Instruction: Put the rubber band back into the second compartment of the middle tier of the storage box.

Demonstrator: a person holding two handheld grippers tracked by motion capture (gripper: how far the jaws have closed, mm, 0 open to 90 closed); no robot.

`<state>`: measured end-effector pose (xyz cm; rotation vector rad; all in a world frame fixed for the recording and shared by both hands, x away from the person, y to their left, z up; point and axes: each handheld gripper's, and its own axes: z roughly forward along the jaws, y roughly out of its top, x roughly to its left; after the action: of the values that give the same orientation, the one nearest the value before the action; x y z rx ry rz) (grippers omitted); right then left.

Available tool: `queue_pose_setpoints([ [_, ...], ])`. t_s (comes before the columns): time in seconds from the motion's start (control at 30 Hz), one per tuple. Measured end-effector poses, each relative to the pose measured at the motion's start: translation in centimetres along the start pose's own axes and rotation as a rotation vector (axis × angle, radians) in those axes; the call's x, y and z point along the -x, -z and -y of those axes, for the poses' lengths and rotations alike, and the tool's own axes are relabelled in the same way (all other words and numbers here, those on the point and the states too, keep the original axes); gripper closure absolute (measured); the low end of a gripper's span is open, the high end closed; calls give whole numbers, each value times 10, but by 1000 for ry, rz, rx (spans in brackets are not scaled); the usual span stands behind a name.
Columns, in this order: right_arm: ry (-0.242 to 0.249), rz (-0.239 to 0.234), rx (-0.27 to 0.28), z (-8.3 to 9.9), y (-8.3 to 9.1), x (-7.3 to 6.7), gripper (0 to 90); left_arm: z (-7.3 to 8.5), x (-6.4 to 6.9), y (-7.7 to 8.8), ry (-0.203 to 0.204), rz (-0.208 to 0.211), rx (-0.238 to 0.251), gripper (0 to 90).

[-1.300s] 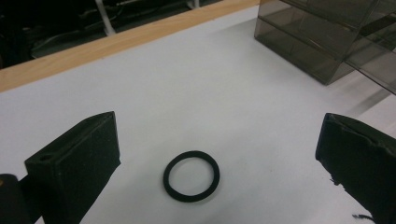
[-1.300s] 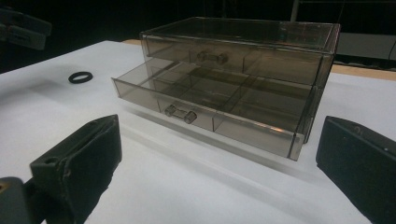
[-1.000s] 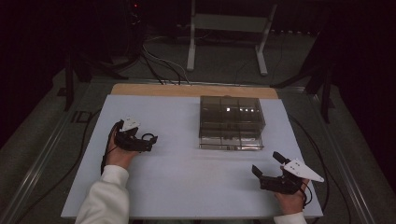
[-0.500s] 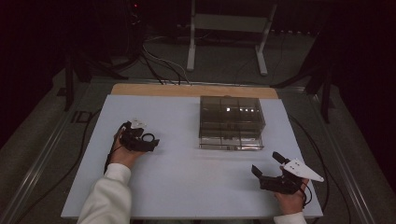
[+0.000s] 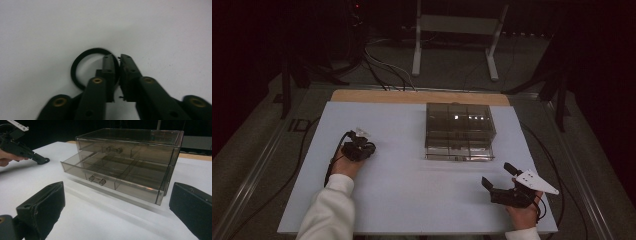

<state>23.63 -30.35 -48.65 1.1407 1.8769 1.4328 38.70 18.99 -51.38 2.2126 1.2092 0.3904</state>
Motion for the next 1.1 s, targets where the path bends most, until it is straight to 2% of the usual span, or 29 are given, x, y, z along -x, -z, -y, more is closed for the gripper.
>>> queue_pose_setpoints([
  [0.2,-1,2,1,0,0,0,10,0,1,1,-3,-2,5,885],
  [0.43,-2,1,2,0,0,1,10,-5,4,9,2,17,50,884],
  [0.63,-2,1,2,0,0,1,10,-11,9,16,-18,23,68,884],
  [1.1,-6,0,2,0,0,1,10,-22,15,32,-26,43,117,884],
])
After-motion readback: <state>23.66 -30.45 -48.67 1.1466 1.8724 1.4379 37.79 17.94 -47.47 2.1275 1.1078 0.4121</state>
